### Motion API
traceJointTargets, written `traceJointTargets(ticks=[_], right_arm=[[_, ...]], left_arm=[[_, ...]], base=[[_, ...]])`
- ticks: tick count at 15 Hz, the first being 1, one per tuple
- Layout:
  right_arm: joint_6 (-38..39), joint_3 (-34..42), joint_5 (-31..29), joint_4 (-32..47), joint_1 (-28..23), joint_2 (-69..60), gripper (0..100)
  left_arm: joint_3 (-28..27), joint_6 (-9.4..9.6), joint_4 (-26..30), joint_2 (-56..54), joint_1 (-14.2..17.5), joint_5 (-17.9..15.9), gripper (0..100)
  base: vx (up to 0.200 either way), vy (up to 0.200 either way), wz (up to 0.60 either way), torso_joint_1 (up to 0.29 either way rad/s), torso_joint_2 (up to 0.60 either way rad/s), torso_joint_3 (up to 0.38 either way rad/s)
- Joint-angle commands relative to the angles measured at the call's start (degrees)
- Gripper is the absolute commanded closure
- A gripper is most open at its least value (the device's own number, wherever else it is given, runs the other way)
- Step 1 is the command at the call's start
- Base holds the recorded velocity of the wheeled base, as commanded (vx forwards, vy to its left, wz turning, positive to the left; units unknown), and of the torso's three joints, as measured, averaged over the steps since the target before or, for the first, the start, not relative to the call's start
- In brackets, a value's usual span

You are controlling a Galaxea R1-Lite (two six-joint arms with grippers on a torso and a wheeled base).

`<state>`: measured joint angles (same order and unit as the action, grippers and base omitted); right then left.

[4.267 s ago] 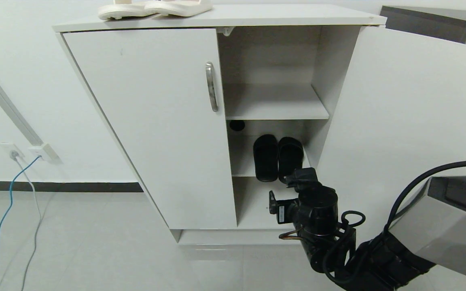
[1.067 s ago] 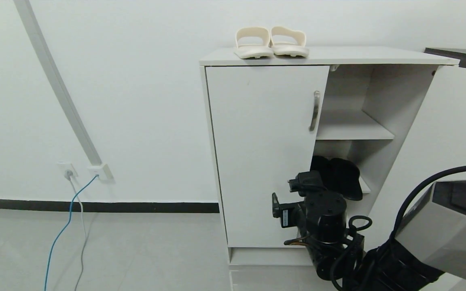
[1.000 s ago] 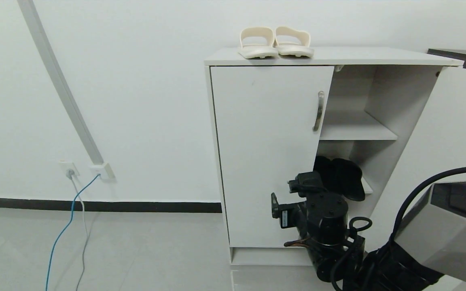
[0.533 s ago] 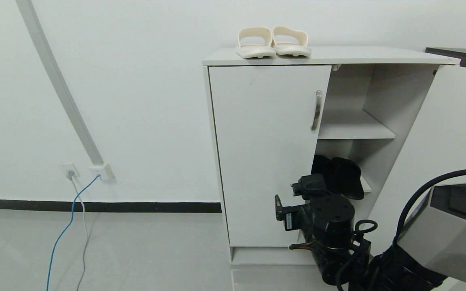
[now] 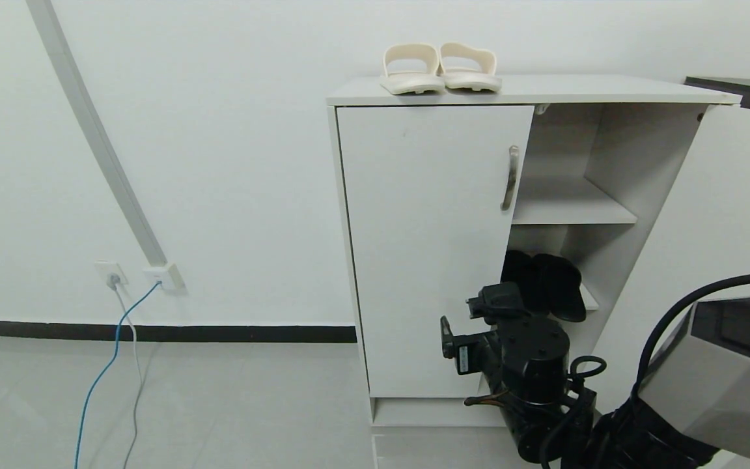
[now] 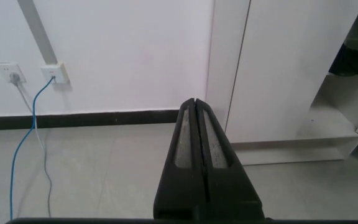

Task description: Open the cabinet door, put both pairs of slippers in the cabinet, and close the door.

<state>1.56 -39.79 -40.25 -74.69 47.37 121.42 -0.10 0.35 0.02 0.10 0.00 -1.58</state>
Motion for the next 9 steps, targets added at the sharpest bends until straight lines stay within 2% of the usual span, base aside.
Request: traceJointTargets(ticks=[1, 6, 9], right_arm=[[0.0, 0.0, 0.0, 0.1, 0.0, 0.2, 0], [-0.1, 0.0, 0.0, 0.1, 0.2, 0.5, 0], [-0.1, 0.0, 0.0, 0.1, 0.2, 0.5, 0]], left_arm=[[0.0, 0.0, 0.0, 0.0, 0.0, 0.0, 100], [0.0, 0.0, 0.0, 0.0, 0.0, 0.0, 100], [0.0, 0.0, 0.0, 0.0, 0.0, 0.0, 100]], base=[[0.0, 0.0, 0.0, 0.0, 0.0, 0.0], [0.0, 0.0, 0.0, 0.0, 0.0, 0.0], [0.0, 0.0, 0.0, -0.002, -0.16, -0.261]])
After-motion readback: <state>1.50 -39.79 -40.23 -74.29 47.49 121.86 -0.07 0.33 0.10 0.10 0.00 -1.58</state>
